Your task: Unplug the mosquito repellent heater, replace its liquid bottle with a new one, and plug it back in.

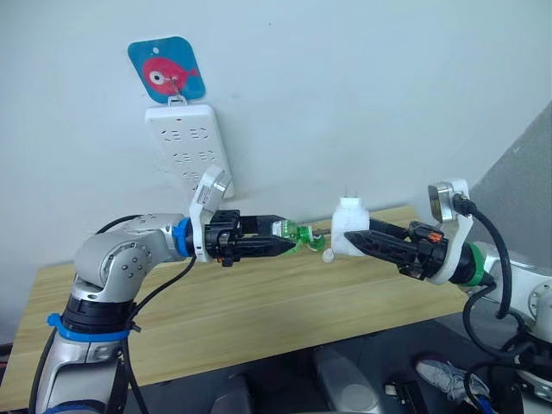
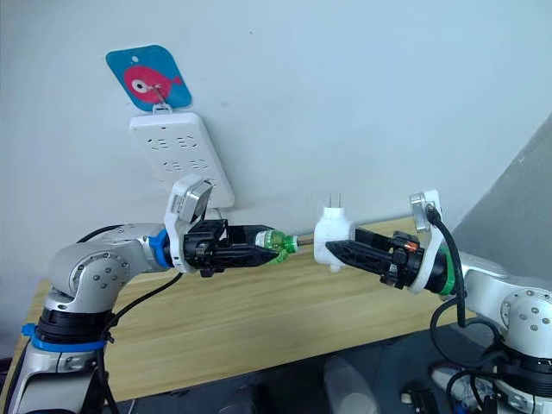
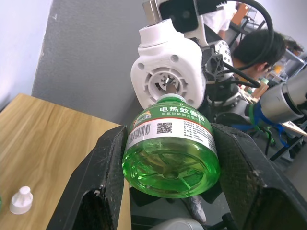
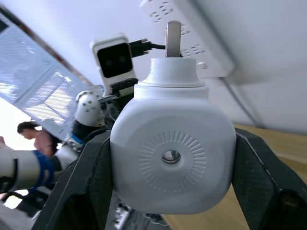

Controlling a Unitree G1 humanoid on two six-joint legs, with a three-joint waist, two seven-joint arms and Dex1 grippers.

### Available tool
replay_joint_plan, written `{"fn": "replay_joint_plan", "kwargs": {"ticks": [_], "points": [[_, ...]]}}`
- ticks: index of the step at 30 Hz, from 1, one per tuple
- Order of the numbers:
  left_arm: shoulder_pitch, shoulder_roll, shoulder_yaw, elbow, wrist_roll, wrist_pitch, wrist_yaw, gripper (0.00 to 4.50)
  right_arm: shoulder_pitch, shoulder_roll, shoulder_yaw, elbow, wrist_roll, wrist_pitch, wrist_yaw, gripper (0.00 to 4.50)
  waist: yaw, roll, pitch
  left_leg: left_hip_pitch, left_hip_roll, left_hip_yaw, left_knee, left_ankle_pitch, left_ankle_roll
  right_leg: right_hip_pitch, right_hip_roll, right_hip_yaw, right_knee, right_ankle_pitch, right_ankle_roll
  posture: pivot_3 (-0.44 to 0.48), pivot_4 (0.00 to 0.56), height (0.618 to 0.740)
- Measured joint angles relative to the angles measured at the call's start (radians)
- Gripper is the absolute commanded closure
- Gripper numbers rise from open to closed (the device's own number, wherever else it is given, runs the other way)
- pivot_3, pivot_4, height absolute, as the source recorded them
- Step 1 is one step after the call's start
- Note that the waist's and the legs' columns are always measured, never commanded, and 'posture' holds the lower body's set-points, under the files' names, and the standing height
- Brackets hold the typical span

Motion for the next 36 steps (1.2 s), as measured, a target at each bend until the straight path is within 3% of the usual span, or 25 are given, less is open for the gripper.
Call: {"fn": "replay_joint_plan", "kwargs": {"ticks": [8,36], "points": [[0.003,0.005,0.001,-0.017,-0.006,0.006,0.01,2.14,-0.006,-0.086,0.056,0.0,0.066,-0.033,0.005,1.55,0.016,-0.001,-0.006,-0.001,0.0,0.0,0.008,0.0,0.0,0.0,0.0,0.001,0.002,0.0,0.001,-0.214,0.09,0.74],[0.0,0.005,-0.028,-0.036,-0.001,0.005,0.019,2.14,-0.03,-0.15,0.138,0.044,0.06,-0.09,0.036,1.55,0.035,-0.002,-0.015,-0.001,0.0,0.0,0.008,0.0,0.0,0.0,0.001,0.0,0.004,0.0,0.001,-0.219,0.096,0.74]]}}
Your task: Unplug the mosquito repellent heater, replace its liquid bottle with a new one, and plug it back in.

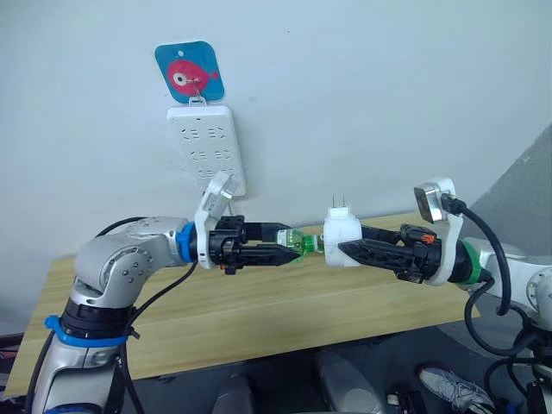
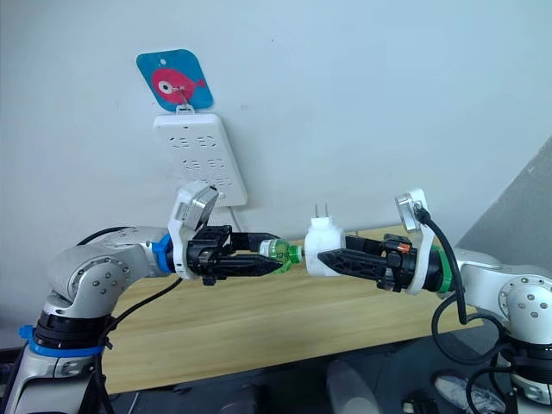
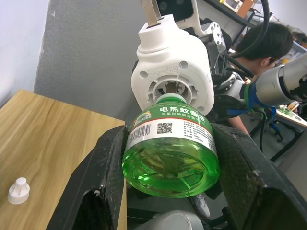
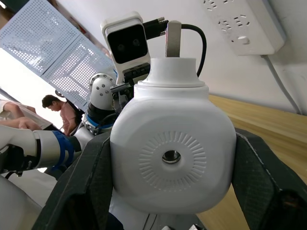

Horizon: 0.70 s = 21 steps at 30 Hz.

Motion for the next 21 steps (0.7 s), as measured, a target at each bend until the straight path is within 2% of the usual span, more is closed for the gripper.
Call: {"fn": "replay_joint_plan", "kwargs": {"ticks": [13,21], "points": [[-0.007,0.008,-0.019,0.002,0.038,-0.018,-0.025,2.14,-0.011,-0.02,0.022,-0.001,-0.035,-0.002,0.015,1.55,0.0,0.0,0.0,0.0,0.0,0.0,0.0,0.0,0.0,0.0,0.0,0.0,0.001,0.0,0.0,-0.221,0.099,0.74],[-0.011,-0.021,-0.029,0.002,0.045,-0.019,-0.008,2.14,-0.04,-0.023,0.056,-0.01,-0.074,-0.002,0.025,1.55,0.002,0.0,0.0,0.0,0.0,0.0,0.0,0.0,0.0,0.0,0.0,0.0,0.001,0.0,0.0,-0.215,0.101,0.74]]}}
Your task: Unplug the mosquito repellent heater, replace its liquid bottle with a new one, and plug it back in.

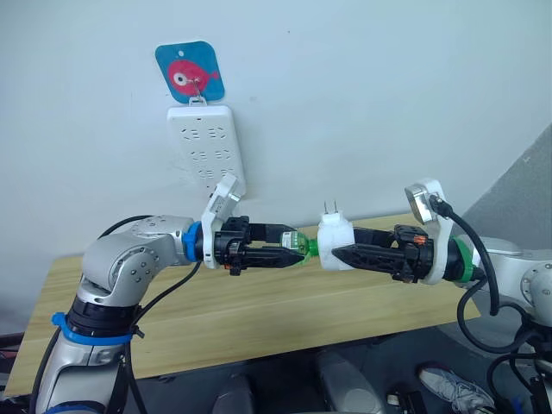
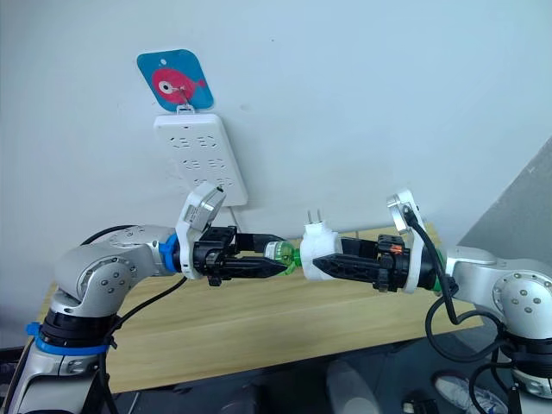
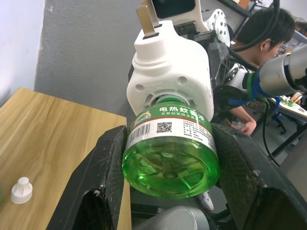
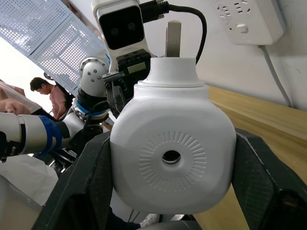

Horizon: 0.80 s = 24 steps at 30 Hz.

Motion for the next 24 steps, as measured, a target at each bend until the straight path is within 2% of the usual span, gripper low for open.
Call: {"fn": "replay_joint_plan", "kwargs": {"ticks": [20,23,24], "points": [[0.013,-0.022,-0.003,0.003,0.035,-0.026,0.001,2.14,-0.015,0.023,0.032,-0.008,0.029,0.002,-0.087,1.55,0.0,0.0,0.0,0.0,0.0,0.0,0.0,0.0,0.0,0.0,0.0,0.0,0.001,0.0,0.0,-0.218,0.098,0.74],[0.014,-0.028,-0.004,0.003,0.039,-0.035,0.0,2.14,-0.023,0.023,0.037,-0.002,0.044,0.008,-0.11,0.59,0.0,0.0,0.0,0.0,0.0,0.0,0.0,0.0,0.0,0.0,0.0,0.0,0.001,0.0,0.0,-0.219,0.096,0.74],[0.013,-0.047,-0.011,0.0,0.039,-0.046,0.0,2.14,-0.03,0.028,0.064,-0.002,0.056,0.018,-0.114,0.14,0.0,0.0,-0.001,0.0,0.0,0.0,0.0,0.0,0.0,0.0,0.0,0.0,0.001,0.0,0.0,-0.219,0.096,0.74]]}}
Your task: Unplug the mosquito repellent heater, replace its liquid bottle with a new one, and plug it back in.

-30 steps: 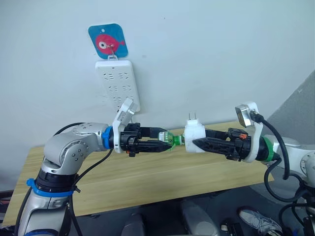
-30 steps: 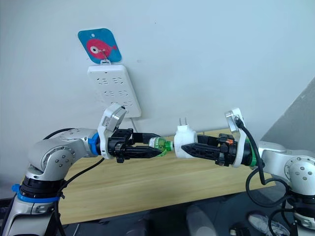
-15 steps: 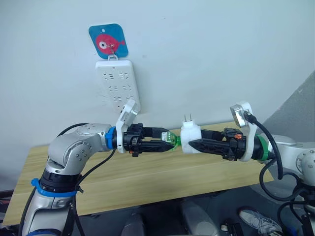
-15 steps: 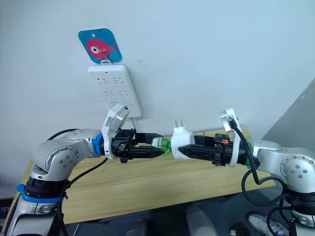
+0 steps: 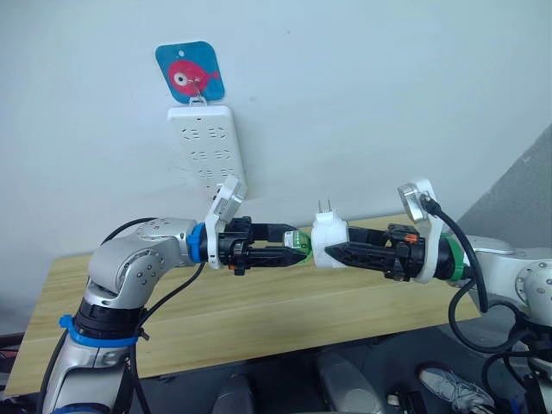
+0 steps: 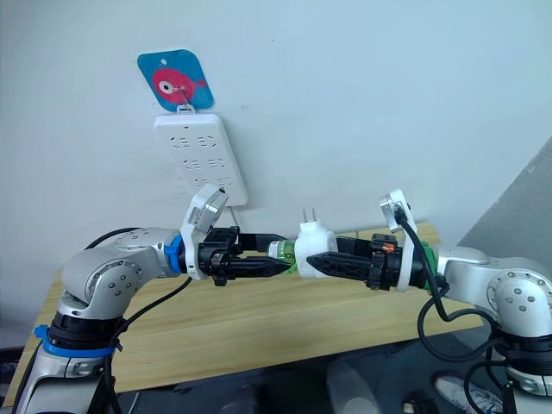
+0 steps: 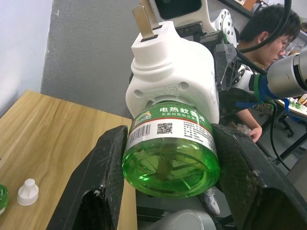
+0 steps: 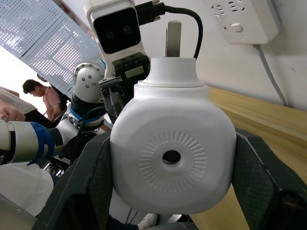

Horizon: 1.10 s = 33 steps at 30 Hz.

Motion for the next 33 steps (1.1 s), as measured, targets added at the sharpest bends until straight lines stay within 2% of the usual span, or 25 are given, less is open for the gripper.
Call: {"fn": "replay_joint_plan", "kwargs": {"ticks": [1,11,17,24,28,31,33], "points": [[0.0,-0.008,-0.007,-0.001,0.0,-0.002,0.0,2.14,-0.001,0.003,0.012,-0.001,0.011,0.006,-0.001,0.0,0.0,0.0,0.0,0.0,0.0,0.0,0.0,0.0,0.0,0.0,0.0,0.0,0.0,0.0,0.0,-0.219,0.096,0.74],[0.012,-0.026,-0.013,0.004,0.018,-0.047,0.013,2.14,-0.008,-0.055,0.014,0.006,0.064,0.014,-0.014,0.0,0.0,0.0,-0.001,0.0,0.0,0.0,0.0,0.0,0.0,0.0,0.0,0.0,0.0,0.0,0.0,-0.223,0.092,0.74],[0.012,-0.067,-0.003,0.031,0.019,-0.063,0.057,2.14,-0.005,-0.099,0.013,-0.003,0.066,0.022,-0.007,0.0,0.0,0.0,-0.002,0.0,0.0,0.0,0.0,0.0,0.0,0.0,0.0,0.0,0.0,0.0,0.0,-0.229,0.087,0.74],[0.012,-0.096,0.009,0.048,0.015,-0.055,0.113,2.15,0.014,-0.142,0.013,-0.082,0.051,0.023,0.058,0.0,0.0,-0.001,-0.004,0.0,0.0,0.0,0.0,0.0,0.0,0.0,0.0,0.0,0.0,0.0,0.0,-0.24,0.088,0.74],[0.004,-0.122,0.022,0.06,-0.005,-0.036,0.145,2.15,0.057,-0.189,0.013,-0.164,-0.038,0.016,0.129,0.0,0.001,-0.001,-0.005,0.0,0.0,0.0,0.0,0.0,0.0,0.0,0.0,0.0,0.0,0.0,0.0,-0.244,0.089,0.74],[-0.008,-0.122,0.031,0.072,-0.018,-0.016,0.152,2.15,0.138,-0.223,-0.006,-0.232,-0.129,-0.023,0.196,0.6,0.002,-0.001,-0.007,0.0,0.0,0.0,0.0,0.0,0.0,0.0,0.0,0.0,0.0,0.0,0.0,-0.249,0.089,0.74],[-0.009,-0.115,0.037,0.074,-0.022,-0.012,0.15,2.15,0.192,-0.249,-0.027,-0.24,-0.193,-0.047,0.227,1.27,0.003,-0.002,-0.007,0.0,0.0,0.0,0.001,0.0,0.0,0.0,0.0,0.0,0.0,0.0,0.0,-0.254,0.086,0.74]]}}
